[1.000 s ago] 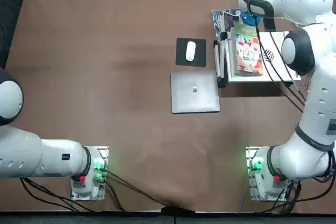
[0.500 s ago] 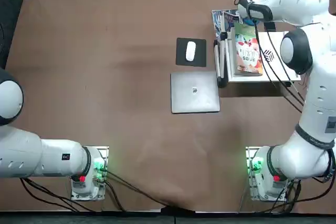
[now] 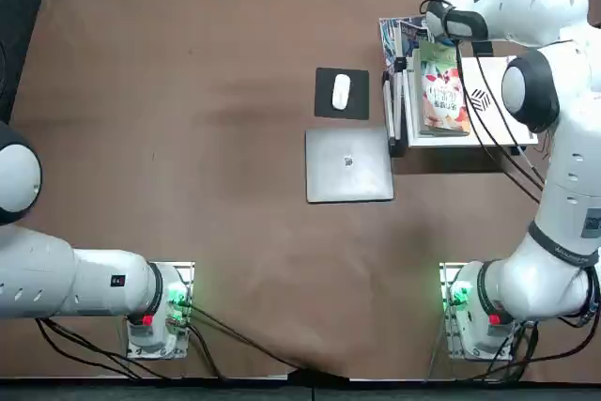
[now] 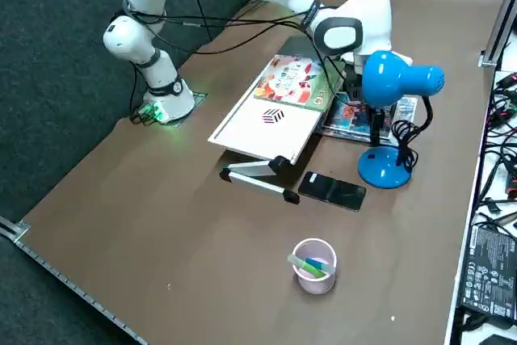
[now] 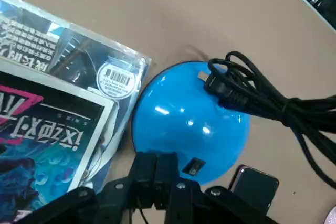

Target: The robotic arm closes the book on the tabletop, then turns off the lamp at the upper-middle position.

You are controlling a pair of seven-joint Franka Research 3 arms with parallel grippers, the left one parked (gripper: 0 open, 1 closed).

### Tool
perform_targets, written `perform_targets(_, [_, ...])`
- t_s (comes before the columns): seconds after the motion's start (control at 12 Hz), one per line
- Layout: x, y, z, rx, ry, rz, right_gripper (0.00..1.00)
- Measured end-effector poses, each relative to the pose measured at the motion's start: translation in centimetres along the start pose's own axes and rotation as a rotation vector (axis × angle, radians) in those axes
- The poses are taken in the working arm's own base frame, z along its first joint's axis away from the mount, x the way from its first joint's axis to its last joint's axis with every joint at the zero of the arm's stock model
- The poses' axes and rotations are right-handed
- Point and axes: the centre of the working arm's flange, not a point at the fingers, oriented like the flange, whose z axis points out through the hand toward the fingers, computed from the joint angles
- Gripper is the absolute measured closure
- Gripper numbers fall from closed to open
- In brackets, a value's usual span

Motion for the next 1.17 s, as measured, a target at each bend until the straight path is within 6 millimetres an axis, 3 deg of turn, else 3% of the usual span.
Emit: perform_targets(1.17, [-1.4, 1.7, 1.4, -0.024, -0.031, -0.013, 0.99])
